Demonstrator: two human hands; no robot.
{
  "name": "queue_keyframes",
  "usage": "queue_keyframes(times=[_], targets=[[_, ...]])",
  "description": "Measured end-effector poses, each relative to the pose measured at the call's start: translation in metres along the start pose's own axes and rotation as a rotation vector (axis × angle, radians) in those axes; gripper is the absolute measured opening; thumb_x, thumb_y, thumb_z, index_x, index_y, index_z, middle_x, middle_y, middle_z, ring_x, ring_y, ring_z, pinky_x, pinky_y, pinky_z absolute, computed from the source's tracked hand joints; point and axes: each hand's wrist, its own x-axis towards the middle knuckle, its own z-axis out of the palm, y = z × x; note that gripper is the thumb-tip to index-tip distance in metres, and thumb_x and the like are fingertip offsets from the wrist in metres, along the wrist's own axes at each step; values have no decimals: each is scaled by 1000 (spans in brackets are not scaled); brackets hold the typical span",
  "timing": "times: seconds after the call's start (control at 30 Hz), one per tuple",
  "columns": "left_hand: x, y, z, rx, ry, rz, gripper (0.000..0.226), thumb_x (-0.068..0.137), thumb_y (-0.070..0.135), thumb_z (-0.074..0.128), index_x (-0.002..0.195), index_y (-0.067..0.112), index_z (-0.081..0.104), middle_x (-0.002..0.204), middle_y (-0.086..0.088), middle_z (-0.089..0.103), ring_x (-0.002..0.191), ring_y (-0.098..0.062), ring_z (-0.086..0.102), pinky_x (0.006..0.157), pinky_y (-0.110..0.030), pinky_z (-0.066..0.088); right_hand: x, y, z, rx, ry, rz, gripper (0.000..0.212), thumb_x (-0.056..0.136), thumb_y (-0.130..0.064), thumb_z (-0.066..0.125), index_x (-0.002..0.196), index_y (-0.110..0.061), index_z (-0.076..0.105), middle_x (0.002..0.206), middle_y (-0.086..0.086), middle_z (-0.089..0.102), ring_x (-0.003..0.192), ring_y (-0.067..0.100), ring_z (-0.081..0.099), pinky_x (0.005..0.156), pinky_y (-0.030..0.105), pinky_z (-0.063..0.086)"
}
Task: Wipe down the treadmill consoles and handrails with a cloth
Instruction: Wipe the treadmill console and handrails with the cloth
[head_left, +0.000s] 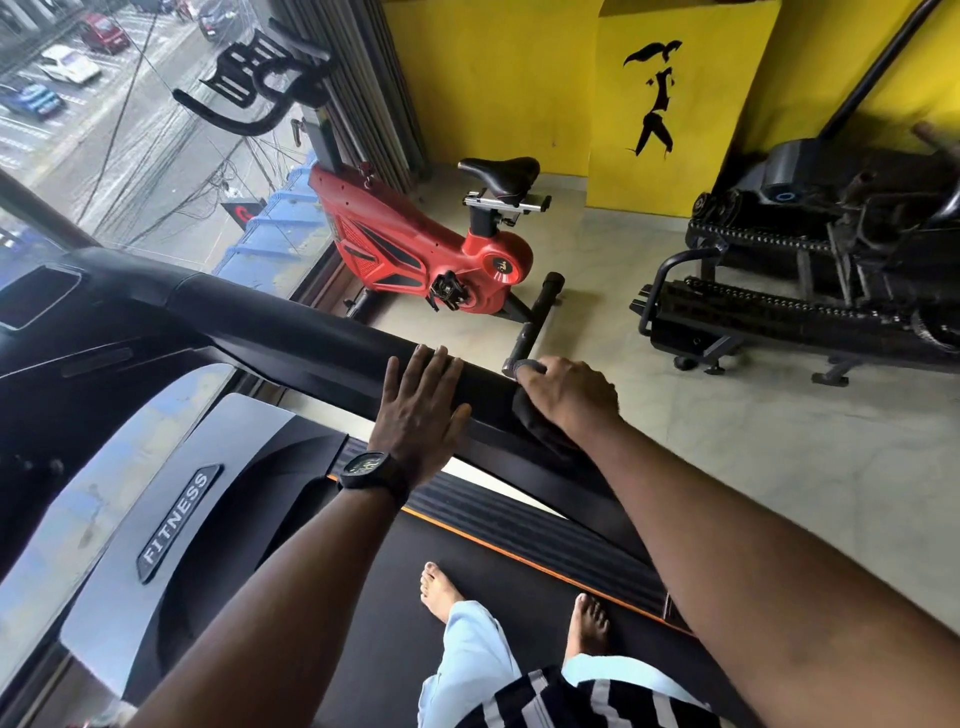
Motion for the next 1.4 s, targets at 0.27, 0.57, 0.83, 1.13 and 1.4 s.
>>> queue_keyframes(times=[0.27,0.57,0.83,1.13,1.4], targets=[[2,0,-2,16,-33,0,71,97,55,21,154,15,35,161,-10,31,153,-29,14,125,-51,0,-42,1,31,-133,342,-269,56,90,-51,40,136,-25,59,121,12,68,112,35,61,85,48,49],[2,-1,-4,23,-40,2,71,98,54,20,155,15,33,162,-11,30,154,-29,14,125,-47,-2,-57,2,46,-226,398,-328,61,91,-55,39,143,-26,51,131,14,61,120,37,55,86,52,51],[-1,0,-4,-50,4,13,66,98,49,28,151,12,40,158,-12,37,152,-31,21,125,-50,6,-56,-11,45,-260,362,-313,56,94,-52,42,144,-27,50,130,13,59,119,36,53,87,49,48],[-4,2,-6,-50,-10,24,68,98,51,25,154,14,36,160,-10,35,153,-29,18,125,-50,7,-29,-27,24,-151,216,-219,49,100,-51,42,143,-30,51,130,13,62,120,37,55,92,48,46],[-4,3,-5,-31,-8,31,68,98,51,25,154,14,36,160,-10,35,153,-29,18,125,-50,6,-7,-11,3,-27,46,-179,52,102,-55,33,139,-27,56,132,15,64,120,37,57,94,45,45]])
